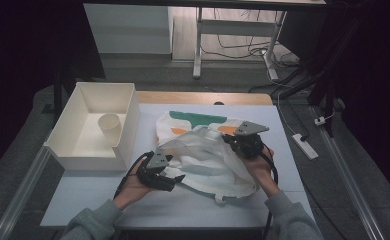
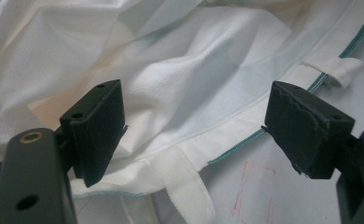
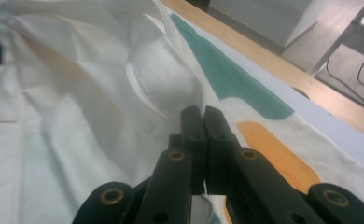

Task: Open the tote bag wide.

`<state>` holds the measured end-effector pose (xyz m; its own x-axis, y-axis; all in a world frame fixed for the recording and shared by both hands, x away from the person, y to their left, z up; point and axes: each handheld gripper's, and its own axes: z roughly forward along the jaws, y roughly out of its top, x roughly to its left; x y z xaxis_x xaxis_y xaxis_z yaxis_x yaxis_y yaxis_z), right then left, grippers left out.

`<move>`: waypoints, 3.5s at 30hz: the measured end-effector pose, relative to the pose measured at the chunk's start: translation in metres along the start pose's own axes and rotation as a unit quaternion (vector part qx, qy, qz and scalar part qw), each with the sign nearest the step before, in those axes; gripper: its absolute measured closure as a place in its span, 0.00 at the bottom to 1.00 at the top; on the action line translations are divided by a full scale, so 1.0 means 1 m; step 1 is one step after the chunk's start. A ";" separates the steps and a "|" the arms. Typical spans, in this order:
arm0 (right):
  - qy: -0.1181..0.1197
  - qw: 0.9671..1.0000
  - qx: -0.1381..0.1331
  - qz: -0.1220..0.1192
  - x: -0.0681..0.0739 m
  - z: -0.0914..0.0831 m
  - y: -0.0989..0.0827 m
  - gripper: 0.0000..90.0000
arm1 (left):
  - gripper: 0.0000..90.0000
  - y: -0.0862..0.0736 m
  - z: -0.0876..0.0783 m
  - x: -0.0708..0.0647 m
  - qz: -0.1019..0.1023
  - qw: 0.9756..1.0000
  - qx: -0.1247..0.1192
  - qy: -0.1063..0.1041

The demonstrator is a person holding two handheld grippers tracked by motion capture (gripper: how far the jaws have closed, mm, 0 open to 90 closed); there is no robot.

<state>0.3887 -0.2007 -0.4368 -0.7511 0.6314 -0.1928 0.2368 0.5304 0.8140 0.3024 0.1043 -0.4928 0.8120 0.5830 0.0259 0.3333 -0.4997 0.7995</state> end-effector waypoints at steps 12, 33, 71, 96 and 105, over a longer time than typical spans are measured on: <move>0.004 0.998 0.037 0.058 -0.038 0.033 -0.027 0.98 | 0.23 0.008 0.003 0.000 0.002 1.000 -0.008 -0.005; 0.019 0.995 0.063 0.077 -0.047 0.047 -0.040 0.98 | 0.32 0.028 0.018 -0.025 0.086 0.994 0.033 -0.060; 0.026 0.994 0.063 0.086 -0.048 0.048 -0.043 0.97 | 0.51 0.024 0.082 -0.057 0.146 0.979 0.116 -0.085; 0.022 0.995 0.049 0.080 -0.048 0.041 -0.041 0.97 | 0.97 0.026 0.071 -0.047 0.134 0.983 0.095 -0.085; 0.020 0.996 0.046 0.075 -0.047 0.037 -0.038 0.97 | 0.97 0.029 0.047 -0.046 0.115 0.986 0.067 -0.102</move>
<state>0.4372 -0.2297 -0.4793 -0.7269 0.6850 -0.0499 0.4015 0.4828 0.7783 0.2974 0.0331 -0.4986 0.9485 0.3100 0.0658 0.1775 -0.6918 0.6999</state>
